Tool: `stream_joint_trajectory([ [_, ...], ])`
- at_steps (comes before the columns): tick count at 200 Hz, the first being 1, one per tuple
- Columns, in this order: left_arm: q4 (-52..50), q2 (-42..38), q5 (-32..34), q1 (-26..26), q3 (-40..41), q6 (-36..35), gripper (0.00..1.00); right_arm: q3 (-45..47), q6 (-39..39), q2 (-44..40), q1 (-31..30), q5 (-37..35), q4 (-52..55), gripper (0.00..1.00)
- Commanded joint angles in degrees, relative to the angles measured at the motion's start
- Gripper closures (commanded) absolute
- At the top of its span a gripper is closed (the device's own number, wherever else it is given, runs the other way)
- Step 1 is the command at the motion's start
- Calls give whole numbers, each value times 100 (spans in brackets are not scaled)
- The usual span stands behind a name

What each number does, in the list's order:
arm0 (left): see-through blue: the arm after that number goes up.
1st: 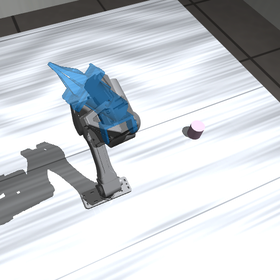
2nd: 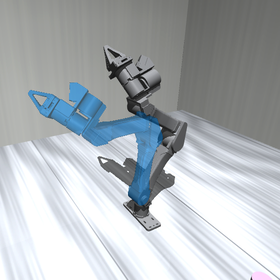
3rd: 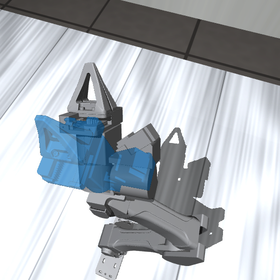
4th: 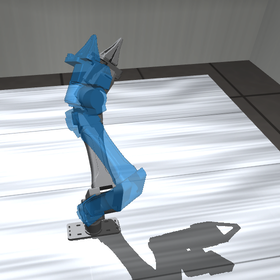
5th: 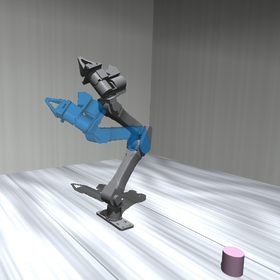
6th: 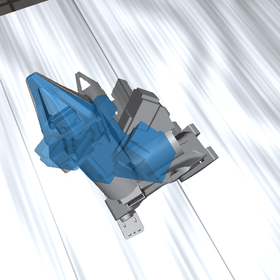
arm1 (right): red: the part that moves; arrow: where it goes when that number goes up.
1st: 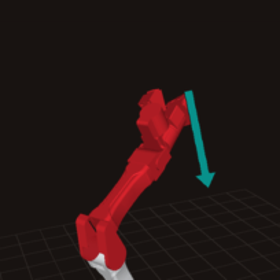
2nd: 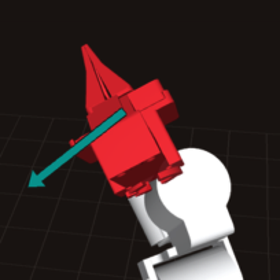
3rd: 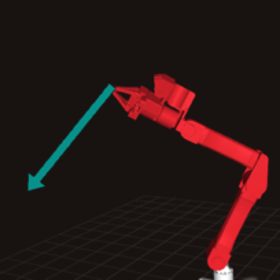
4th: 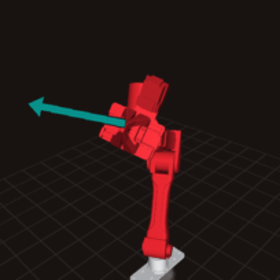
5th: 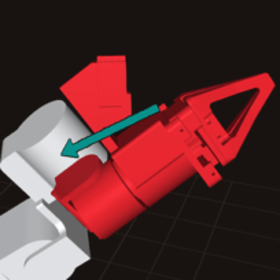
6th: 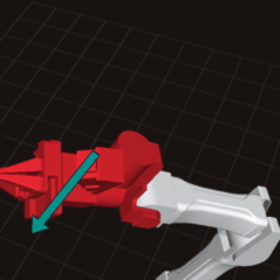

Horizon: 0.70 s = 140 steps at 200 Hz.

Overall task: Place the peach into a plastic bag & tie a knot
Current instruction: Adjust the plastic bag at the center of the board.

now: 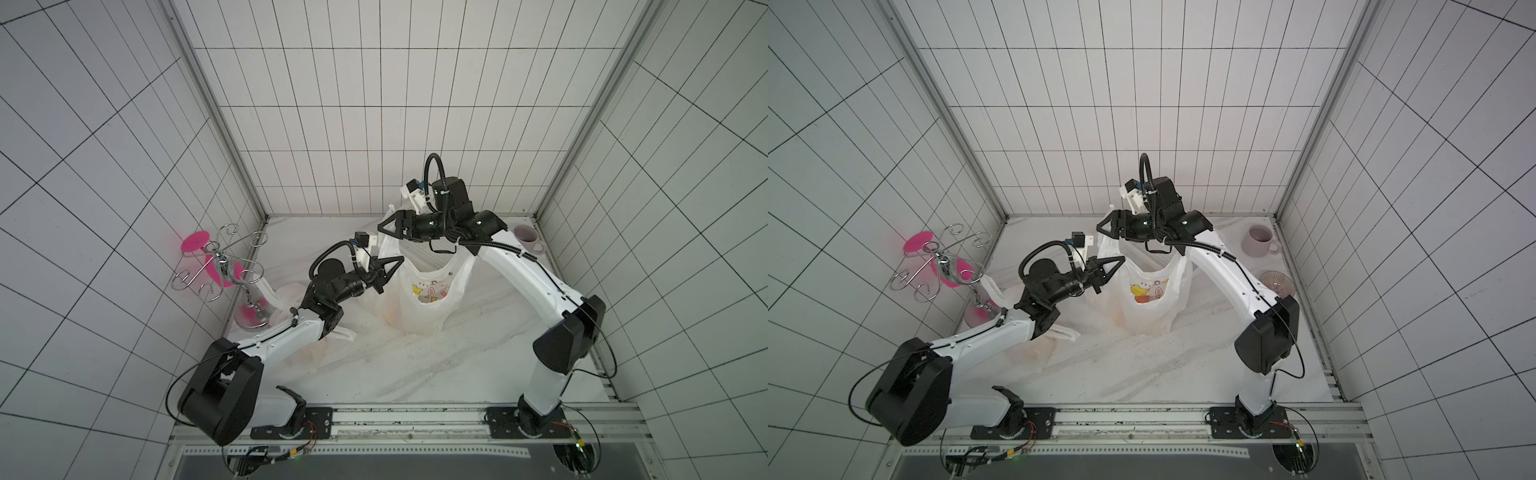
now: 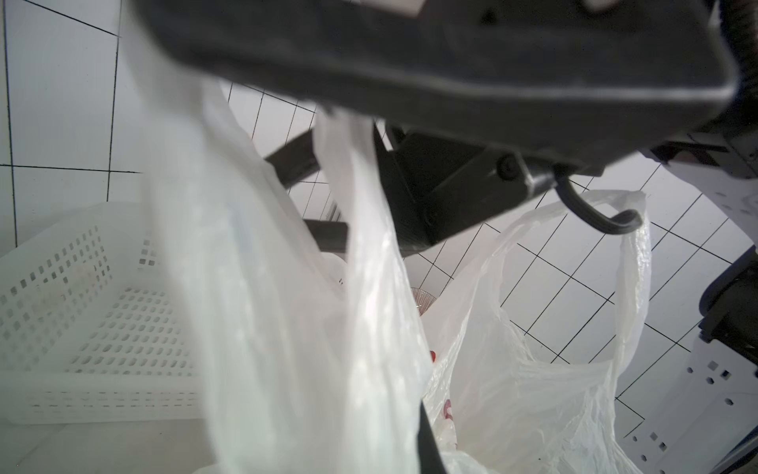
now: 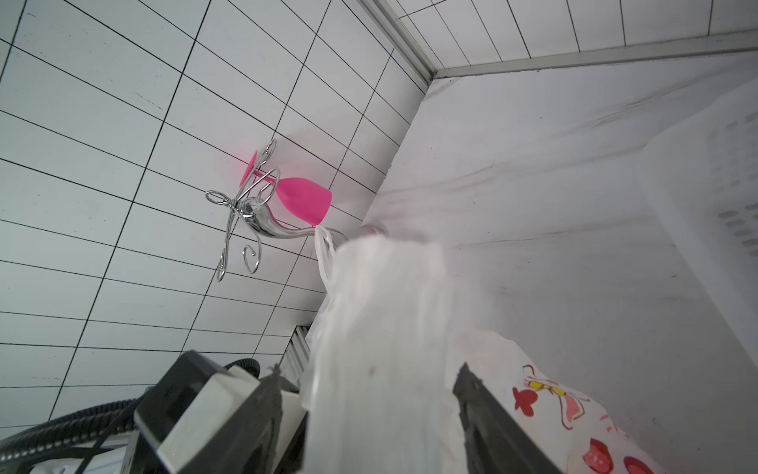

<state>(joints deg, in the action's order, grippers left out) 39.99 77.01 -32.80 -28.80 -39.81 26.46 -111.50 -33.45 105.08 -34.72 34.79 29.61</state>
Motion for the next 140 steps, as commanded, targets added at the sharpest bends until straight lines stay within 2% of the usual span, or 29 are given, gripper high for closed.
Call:
stream_joint_trajectory([
  [1,58,38,-53,-28,36,-157,100,-804,-60,171,-71,-86,230,51],
  [10,-48,7,-41,-18,20,-197,100,-812,-15,147,-74,-144,214,65],
  [20,-170,-59,-28,-12,4,-243,95,-810,22,114,-74,-112,191,77],
  [35,-338,-152,53,52,-8,-247,80,-759,16,80,-70,8,180,92],
  [48,-382,-206,71,138,-35,-217,68,-589,-95,3,-70,146,25,99],
  [86,-46,-66,-327,345,-222,-47,44,-183,-462,-162,-86,476,-462,100],
  [104,280,150,-590,324,-353,95,40,-161,-546,-176,-94,554,-556,100],
  [140,651,371,-583,270,-598,248,38,-94,-706,-216,-136,646,-739,100],
])
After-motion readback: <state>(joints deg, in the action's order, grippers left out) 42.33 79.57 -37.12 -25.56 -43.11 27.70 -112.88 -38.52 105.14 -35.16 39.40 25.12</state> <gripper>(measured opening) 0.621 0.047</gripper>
